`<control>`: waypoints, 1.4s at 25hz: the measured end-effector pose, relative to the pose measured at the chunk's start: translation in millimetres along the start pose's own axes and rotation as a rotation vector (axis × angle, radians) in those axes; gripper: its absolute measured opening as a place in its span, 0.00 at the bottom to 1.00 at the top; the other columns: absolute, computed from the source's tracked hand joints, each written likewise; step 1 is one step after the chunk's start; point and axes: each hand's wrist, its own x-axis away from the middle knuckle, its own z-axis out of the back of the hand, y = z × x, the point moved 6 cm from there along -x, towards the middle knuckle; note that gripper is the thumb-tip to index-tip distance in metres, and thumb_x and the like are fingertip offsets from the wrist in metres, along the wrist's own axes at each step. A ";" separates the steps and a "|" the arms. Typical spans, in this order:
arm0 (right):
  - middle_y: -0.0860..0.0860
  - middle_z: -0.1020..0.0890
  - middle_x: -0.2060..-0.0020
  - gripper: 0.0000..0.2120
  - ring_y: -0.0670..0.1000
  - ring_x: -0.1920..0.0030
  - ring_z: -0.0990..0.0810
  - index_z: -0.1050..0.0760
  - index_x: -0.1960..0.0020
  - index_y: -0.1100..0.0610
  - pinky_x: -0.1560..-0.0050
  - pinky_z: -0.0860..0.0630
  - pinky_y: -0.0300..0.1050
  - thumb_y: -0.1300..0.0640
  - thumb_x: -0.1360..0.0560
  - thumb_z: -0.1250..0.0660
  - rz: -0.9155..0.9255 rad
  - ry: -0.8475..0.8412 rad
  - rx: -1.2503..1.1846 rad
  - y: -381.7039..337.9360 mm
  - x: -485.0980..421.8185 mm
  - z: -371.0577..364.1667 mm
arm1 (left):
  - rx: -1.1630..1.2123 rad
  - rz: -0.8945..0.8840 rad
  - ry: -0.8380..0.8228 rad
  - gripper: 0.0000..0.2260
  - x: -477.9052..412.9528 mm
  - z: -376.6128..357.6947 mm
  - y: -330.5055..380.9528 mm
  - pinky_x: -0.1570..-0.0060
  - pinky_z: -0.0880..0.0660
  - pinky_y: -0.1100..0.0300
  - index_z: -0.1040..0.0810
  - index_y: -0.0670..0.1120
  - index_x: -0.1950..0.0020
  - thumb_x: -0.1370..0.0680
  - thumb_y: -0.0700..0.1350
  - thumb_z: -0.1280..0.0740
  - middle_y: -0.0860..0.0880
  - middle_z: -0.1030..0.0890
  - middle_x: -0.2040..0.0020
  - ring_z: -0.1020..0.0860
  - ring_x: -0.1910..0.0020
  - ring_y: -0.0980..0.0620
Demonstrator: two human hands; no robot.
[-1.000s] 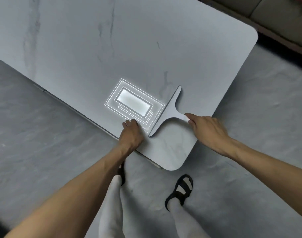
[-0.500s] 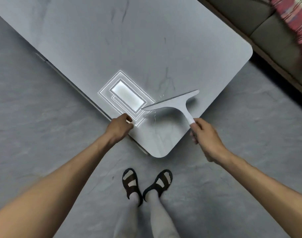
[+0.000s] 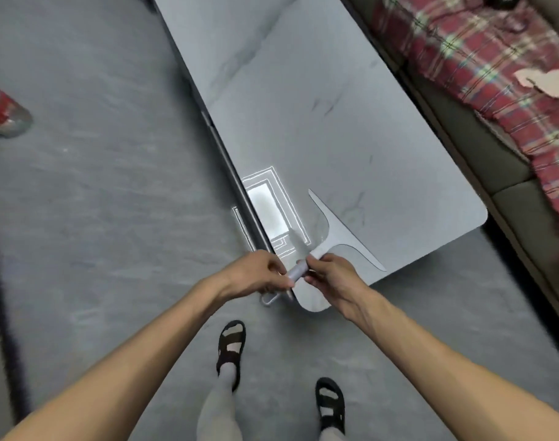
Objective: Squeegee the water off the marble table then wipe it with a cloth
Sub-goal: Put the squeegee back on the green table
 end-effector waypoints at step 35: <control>0.61 0.23 0.62 0.04 0.51 0.72 0.23 0.29 0.54 0.65 0.72 0.25 0.39 0.64 0.21 0.37 -0.088 -0.806 1.170 679.2 524.0 -262.3 | 0.640 0.581 1.070 0.11 731.1 -516.6 -491.8 0.61 0.29 0.62 0.21 0.50 0.55 0.33 0.44 0.23 0.53 0.19 0.60 0.22 0.60 0.54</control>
